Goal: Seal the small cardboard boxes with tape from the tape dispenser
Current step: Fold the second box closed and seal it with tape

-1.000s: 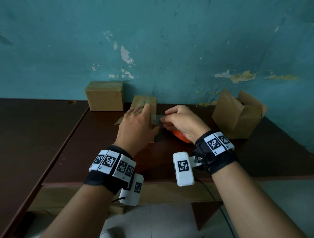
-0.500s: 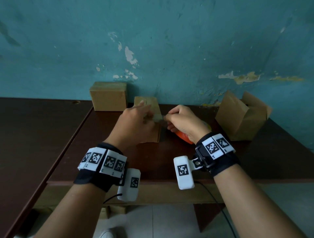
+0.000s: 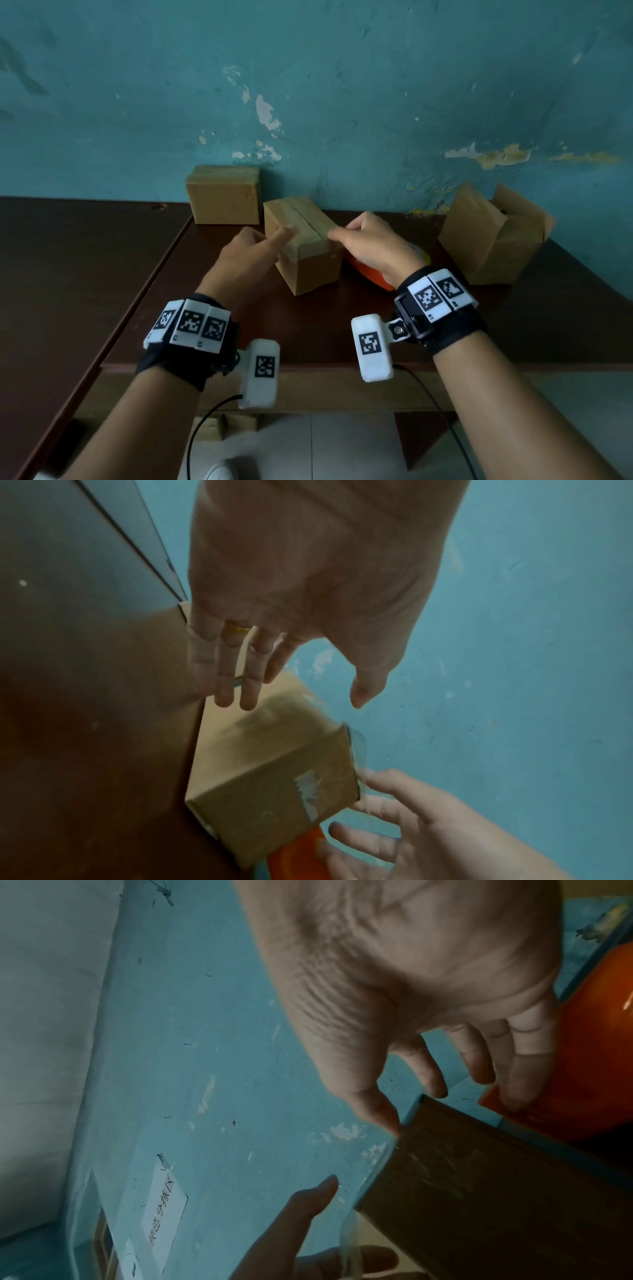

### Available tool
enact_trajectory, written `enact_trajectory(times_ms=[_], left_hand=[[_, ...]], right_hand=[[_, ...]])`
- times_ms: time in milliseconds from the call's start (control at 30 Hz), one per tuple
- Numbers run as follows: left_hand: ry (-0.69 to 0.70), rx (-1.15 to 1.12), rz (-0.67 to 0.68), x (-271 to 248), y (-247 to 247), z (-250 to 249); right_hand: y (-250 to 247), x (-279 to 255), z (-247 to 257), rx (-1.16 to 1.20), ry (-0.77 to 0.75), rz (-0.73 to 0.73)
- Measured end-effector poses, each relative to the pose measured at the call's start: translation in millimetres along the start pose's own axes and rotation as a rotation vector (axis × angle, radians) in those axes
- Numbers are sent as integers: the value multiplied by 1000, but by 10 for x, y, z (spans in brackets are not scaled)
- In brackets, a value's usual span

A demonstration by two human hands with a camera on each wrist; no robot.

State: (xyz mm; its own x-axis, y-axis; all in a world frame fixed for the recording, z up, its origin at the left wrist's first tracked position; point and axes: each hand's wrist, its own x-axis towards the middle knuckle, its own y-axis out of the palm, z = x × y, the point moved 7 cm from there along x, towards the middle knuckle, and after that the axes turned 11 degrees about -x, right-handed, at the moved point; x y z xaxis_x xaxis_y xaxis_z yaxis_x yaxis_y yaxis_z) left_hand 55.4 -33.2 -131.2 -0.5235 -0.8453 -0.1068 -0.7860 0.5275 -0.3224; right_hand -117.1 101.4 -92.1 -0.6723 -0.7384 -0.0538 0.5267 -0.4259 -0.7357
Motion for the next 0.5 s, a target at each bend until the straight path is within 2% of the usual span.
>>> enact_trajectory(times_ms=[67,233,500], left_hand=[[-42,-83,19,-7,66,16],[-38,-218,20,-26,150,2],[-89,-475,65,-45,112,31]], right_hand=[[-11,6,7,71,-5,-33],[45,101,-104,320,35,-50],[120,163,-191,330,54,-27]])
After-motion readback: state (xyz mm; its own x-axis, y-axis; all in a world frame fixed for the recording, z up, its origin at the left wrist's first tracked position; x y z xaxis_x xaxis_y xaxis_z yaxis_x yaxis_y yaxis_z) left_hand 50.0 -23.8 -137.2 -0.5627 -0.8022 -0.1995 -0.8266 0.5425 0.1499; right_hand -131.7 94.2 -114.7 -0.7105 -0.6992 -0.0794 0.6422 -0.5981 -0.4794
